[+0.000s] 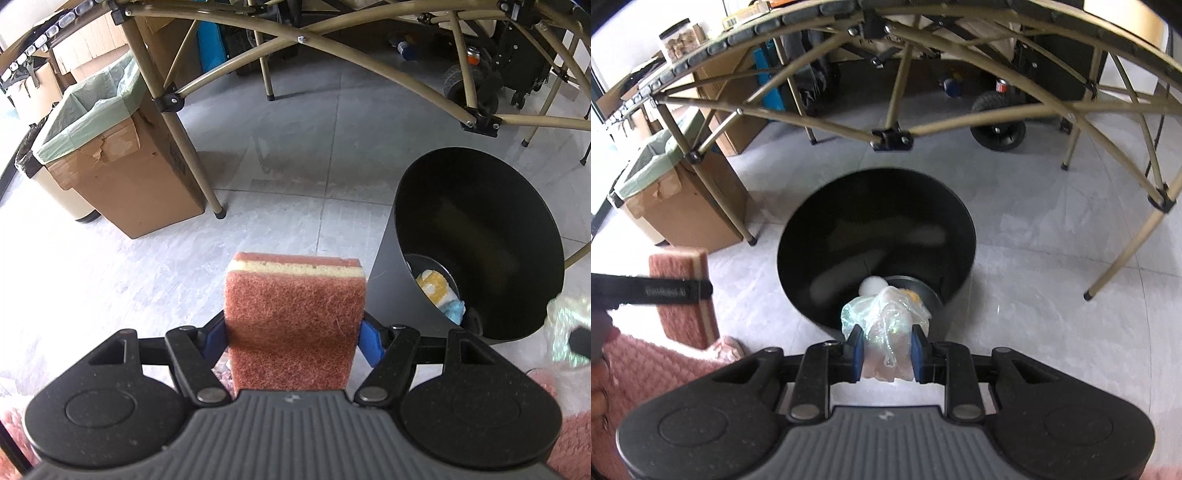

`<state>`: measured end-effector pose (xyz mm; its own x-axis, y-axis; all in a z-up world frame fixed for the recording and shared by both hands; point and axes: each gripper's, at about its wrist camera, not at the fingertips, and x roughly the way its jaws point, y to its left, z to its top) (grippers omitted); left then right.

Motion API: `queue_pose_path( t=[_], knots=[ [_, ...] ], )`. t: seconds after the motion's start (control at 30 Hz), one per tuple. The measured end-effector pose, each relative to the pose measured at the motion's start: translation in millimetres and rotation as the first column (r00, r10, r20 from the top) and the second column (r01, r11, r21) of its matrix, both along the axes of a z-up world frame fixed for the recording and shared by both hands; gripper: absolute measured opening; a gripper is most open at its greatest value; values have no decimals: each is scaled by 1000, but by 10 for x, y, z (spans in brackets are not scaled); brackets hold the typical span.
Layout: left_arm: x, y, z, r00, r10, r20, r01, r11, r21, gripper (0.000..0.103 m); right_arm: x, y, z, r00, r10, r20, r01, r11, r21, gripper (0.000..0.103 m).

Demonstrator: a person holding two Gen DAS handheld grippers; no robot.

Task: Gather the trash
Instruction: 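Open the right gripper over the bin to drop the plastic bag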

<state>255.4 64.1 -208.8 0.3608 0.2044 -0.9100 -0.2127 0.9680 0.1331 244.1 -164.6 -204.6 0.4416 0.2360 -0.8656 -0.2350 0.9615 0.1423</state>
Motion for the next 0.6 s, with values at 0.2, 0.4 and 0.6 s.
queue_pose_path(
  t=[0.2, 0.4, 0.6],
  knots=[
    [65, 36, -31, 1000, 20, -9, -20, 1000, 2, 70, 275, 186, -24, 1000, 5, -4, -5, 1000, 5, 24],
    [131, 73, -63, 999, 39, -22, -39, 999, 5, 70, 532, 342, -116, 1000, 0, -27, 0, 1000, -7, 24],
    [164, 68, -59, 998, 52, -17, -52, 999, 5, 70, 784, 402, -250, 998, -27, -64, 26, 999, -30, 24]
  ],
)
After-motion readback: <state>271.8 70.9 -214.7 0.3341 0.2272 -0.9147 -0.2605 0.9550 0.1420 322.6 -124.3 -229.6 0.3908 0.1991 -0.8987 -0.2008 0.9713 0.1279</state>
